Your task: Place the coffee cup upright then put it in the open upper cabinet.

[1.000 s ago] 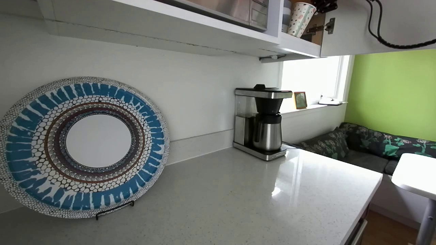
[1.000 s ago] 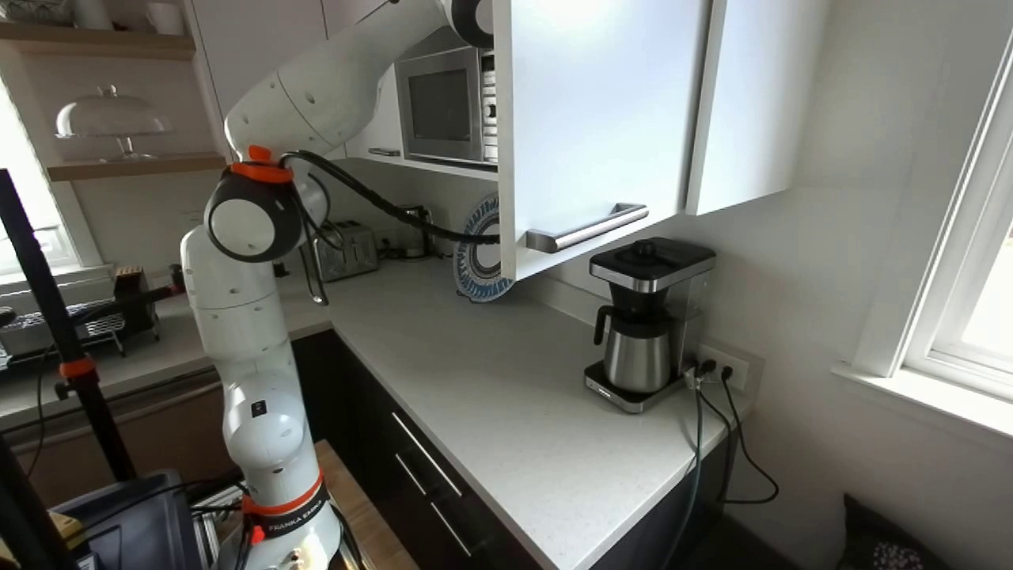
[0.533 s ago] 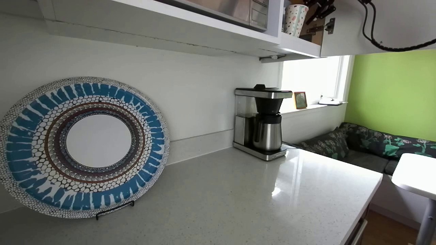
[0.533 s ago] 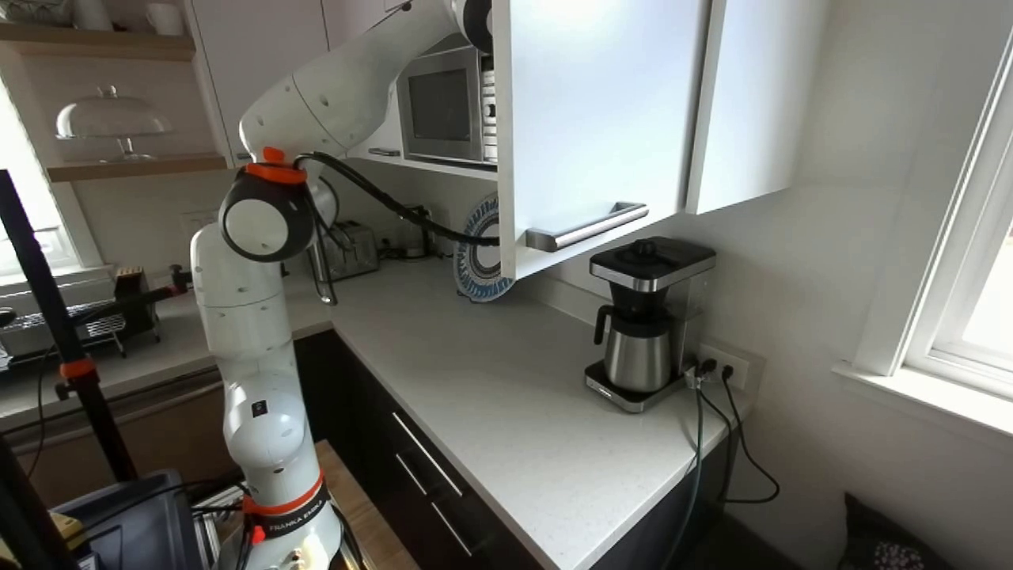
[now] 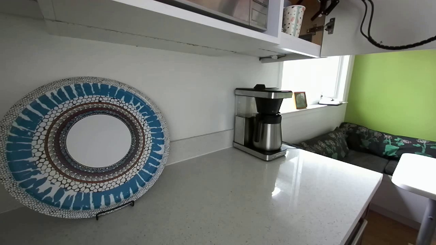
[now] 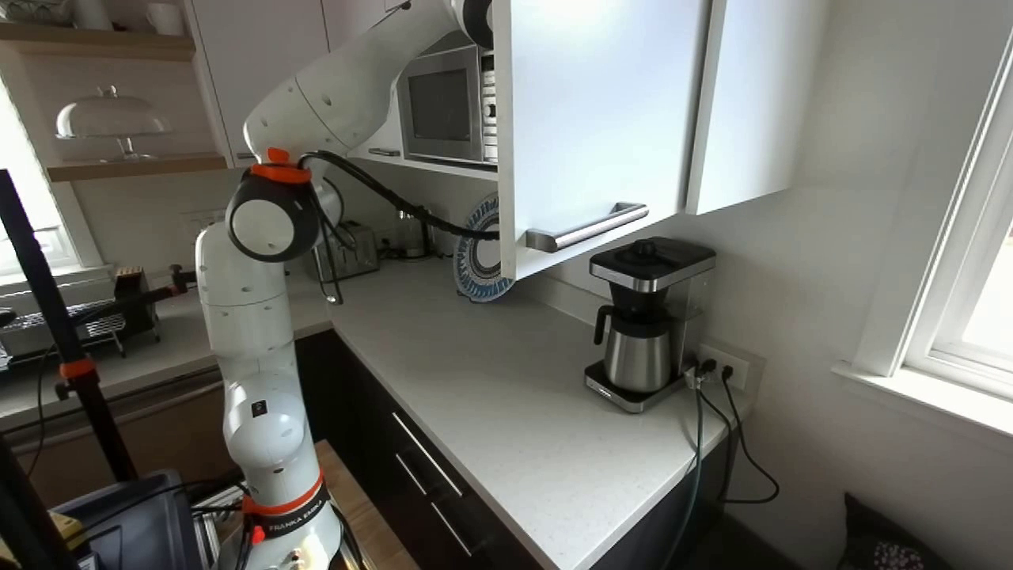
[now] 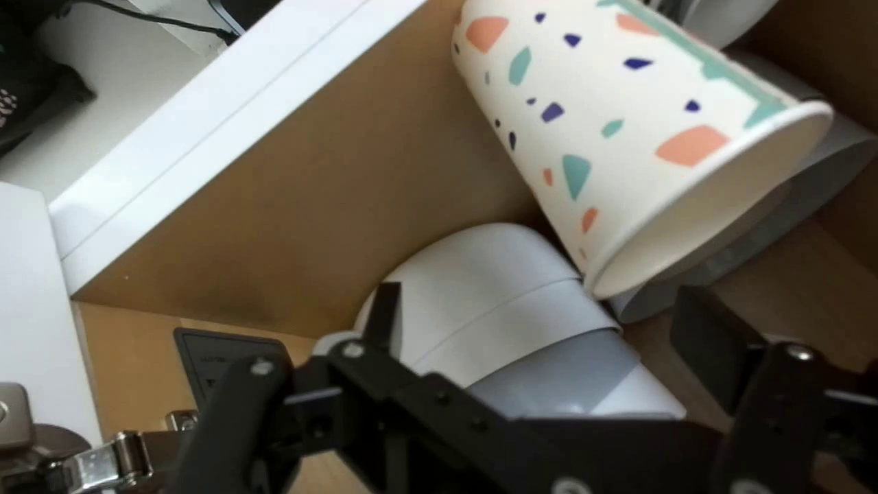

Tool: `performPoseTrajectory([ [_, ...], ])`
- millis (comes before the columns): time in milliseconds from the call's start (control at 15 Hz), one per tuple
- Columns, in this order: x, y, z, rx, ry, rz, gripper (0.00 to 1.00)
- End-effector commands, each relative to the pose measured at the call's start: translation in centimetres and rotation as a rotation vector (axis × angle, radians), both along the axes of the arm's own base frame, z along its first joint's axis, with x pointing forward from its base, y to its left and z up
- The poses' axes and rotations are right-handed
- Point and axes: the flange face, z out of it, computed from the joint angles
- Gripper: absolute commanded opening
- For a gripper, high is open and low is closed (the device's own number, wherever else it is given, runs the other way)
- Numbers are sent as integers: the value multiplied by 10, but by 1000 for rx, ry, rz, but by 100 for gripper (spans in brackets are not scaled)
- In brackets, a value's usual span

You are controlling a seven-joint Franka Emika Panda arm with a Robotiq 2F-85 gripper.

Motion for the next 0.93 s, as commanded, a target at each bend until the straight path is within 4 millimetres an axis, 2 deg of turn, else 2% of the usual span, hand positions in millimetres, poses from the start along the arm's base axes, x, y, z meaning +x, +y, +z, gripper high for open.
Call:
performPoseTrajectory([
  [0,-19,0,15,1,-17,-3,100],
  [133,-31,-2,23,-17,-39,11,100],
  [400,-61,12,39,-81,-45,87,100],
  [867,-122,30,48,-177,41,255,100],
])
